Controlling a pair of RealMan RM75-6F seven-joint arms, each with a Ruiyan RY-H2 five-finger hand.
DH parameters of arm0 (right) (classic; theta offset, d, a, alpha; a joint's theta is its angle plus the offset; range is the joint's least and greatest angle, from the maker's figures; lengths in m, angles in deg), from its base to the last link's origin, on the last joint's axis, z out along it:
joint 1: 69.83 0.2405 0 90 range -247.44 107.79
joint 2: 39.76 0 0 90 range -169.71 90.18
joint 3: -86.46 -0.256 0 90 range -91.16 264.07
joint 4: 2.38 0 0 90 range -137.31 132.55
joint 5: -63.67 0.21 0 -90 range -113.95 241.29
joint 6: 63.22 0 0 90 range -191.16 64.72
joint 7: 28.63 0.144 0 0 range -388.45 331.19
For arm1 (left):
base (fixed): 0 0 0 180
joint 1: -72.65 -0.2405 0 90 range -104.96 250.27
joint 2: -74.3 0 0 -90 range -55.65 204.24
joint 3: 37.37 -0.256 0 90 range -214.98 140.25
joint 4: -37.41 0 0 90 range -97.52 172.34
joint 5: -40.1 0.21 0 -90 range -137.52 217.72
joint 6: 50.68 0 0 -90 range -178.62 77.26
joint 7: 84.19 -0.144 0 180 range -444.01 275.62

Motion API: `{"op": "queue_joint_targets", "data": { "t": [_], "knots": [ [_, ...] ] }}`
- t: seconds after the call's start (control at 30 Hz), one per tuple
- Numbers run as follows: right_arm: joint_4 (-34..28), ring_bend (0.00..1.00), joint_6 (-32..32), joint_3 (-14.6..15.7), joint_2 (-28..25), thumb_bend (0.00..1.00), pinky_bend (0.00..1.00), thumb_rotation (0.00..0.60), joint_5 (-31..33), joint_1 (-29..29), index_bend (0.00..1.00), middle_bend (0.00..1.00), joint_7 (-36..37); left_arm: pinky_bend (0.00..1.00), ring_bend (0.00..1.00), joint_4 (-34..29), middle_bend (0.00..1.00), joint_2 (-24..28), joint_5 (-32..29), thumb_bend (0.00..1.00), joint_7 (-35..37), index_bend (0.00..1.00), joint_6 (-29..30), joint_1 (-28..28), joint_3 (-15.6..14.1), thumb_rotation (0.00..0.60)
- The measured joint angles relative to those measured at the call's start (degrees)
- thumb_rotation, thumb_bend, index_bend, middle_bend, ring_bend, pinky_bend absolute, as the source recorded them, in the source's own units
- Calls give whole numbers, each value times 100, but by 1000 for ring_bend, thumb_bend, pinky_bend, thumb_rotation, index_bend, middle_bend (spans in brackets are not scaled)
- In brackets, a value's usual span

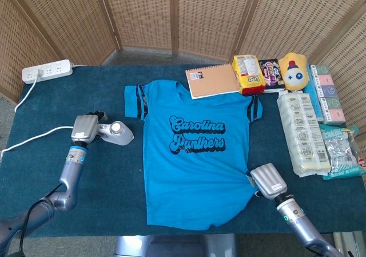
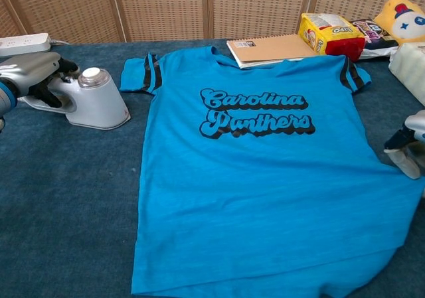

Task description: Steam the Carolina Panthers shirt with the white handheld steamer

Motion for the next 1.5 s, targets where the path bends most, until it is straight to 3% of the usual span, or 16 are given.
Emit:
{"op": "queue_joint_targets", "data": {
  "t": [0.4,0.93,1.5],
  "knots": [
    [-9,645,53,-41,-35,319,687,600,68,-22,713,651,48,715,595,-311,618,283,357,438,516,516,-167,-10,-256,591],
    [-36,645,96,-40,-63,318,687,600,75,-35,713,652,41,719,595,-537,624,365,799,437,1413,516,450,-168,-372,586],
    [-97,646,146,-50,-87,319,687,600,73,-49,713,655,2,719,595,-466,624,260,1360,436,2124,516,1486,-386,-497,589]
  ]
}}
